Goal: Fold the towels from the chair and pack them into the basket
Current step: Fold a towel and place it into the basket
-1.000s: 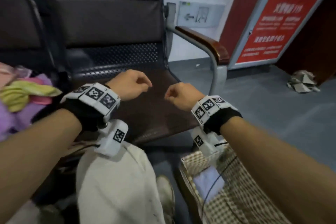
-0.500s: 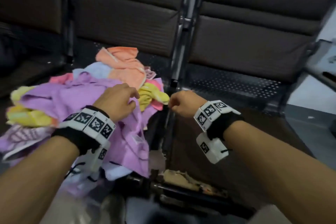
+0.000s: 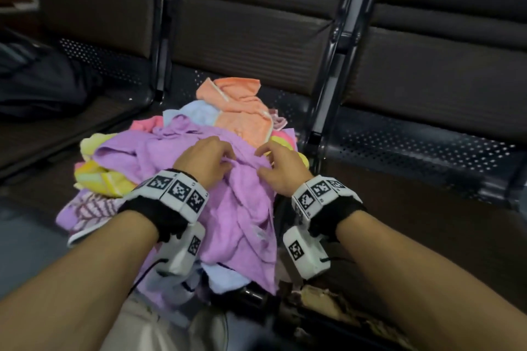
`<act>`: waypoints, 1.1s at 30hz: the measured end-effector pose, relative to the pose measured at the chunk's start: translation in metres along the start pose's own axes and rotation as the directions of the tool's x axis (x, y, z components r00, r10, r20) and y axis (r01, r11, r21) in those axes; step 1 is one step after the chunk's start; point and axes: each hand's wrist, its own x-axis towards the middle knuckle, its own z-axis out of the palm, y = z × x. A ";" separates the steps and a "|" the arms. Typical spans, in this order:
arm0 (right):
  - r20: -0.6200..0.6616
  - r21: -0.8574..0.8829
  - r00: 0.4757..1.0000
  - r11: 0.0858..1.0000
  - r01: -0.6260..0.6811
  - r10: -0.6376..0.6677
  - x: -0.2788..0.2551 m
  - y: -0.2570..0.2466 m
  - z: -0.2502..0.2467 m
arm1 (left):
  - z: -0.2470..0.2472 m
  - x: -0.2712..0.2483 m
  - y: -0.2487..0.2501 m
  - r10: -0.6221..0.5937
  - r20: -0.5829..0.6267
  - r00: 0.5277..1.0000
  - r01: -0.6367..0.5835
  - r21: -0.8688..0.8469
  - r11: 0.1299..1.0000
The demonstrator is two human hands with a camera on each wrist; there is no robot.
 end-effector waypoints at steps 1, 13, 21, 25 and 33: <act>-0.011 0.001 1.000 1.000 -0.013 0.013 -0.006 -0.001 -0.008 | -0.003 -0.001 0.006 0.018 -0.027 0.999 -0.019 -0.037 0.999; -0.452 0.246 0.891 0.966 0.076 0.045 -0.116 -0.003 -0.148 | -0.002 -0.042 0.157 0.297 -0.330 0.896 -0.428 -0.463 0.776; -0.427 0.275 0.886 0.959 -0.063 0.181 -0.175 0.079 -0.161 | 0.029 -0.038 0.212 0.583 -0.043 0.811 -0.544 -0.423 0.725; -0.316 0.254 0.943 0.967 -0.021 0.103 -0.179 0.093 -0.167 | 0.053 -0.020 0.225 0.563 -0.024 0.826 -0.536 -0.346 0.770; -0.348 0.234 0.937 0.970 0.063 0.023 -0.181 0.106 -0.182 | 0.082 -0.002 0.218 0.540 0.181 0.822 -0.484 -0.278 0.830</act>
